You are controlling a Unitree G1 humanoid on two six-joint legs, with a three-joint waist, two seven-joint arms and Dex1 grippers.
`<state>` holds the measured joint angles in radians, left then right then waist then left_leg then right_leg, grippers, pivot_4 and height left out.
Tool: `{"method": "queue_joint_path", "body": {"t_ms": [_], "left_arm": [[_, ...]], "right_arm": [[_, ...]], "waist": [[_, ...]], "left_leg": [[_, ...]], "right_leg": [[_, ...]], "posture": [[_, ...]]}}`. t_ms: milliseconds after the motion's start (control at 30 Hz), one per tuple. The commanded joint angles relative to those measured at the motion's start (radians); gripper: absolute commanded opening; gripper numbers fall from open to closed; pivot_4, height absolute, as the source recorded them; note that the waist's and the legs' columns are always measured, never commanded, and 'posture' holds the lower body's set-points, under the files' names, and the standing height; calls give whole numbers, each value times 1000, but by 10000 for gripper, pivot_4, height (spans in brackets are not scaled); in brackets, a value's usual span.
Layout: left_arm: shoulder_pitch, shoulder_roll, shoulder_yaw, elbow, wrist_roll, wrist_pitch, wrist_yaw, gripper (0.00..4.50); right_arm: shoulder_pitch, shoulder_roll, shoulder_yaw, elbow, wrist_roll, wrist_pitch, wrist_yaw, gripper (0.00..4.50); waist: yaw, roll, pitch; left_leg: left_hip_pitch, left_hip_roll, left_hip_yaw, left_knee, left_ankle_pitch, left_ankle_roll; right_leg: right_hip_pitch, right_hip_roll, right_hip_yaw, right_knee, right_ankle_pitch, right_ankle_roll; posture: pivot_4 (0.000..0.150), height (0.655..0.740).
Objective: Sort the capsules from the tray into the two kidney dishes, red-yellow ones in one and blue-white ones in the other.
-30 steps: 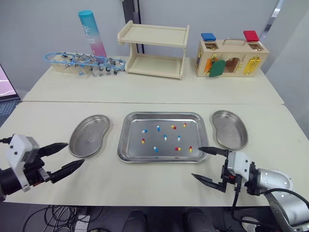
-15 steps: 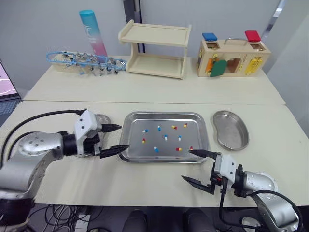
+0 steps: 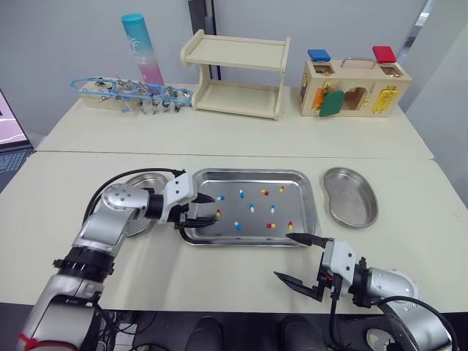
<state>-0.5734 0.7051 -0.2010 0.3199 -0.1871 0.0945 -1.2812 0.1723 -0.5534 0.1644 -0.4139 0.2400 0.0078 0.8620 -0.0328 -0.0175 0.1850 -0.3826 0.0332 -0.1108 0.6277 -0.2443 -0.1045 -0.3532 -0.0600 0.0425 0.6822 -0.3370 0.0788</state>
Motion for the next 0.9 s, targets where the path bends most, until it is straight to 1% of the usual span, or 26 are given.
{"method": "queue_joint_path", "body": {"t_ms": [33, 133, 467, 900], "left_arm": [[-49, -22, -22, 63, 34, -37, -29, 29524], [-75, -46, -38, 105, 49, -33, -50, 29524], [-142, -100, -65, 274, 123, -113, -74, 29524], [-150, -105, -81, 310, 169, -189, -86, 29524]], "right_arm": [[1, -2, 2, -44, -4, -9, -13, 45000], [1, -2, 6, -49, -5, -5, -19, 45000], [6, -9, 8, -58, -6, 1, -24, 45000], [-6, -18, 6, -78, -1, 22, -35, 45000]], "waist": [[-1, 0, 0], [-2, 0, 0], [-2, 0, 0], [-1, 0, 0]], "left_leg": [[0, 0, 0, 0, 0, 0], [0, 0, 0, 0, 0, 0], [0, 0, 0, 0, 0, 0], [1, 0, -1, 0, 0, 0]], "right_leg": [[0, 0, 0, 0, 0, 0], [0, 0, 0, 0, 0, 0], [0, 0, 0, 0, 0, 0], [1, 0, 0, 0, 0, 0]], "posture": [[1500, 7400], [1500, 7400], [1500, 7400], [1500, 7400]]}}
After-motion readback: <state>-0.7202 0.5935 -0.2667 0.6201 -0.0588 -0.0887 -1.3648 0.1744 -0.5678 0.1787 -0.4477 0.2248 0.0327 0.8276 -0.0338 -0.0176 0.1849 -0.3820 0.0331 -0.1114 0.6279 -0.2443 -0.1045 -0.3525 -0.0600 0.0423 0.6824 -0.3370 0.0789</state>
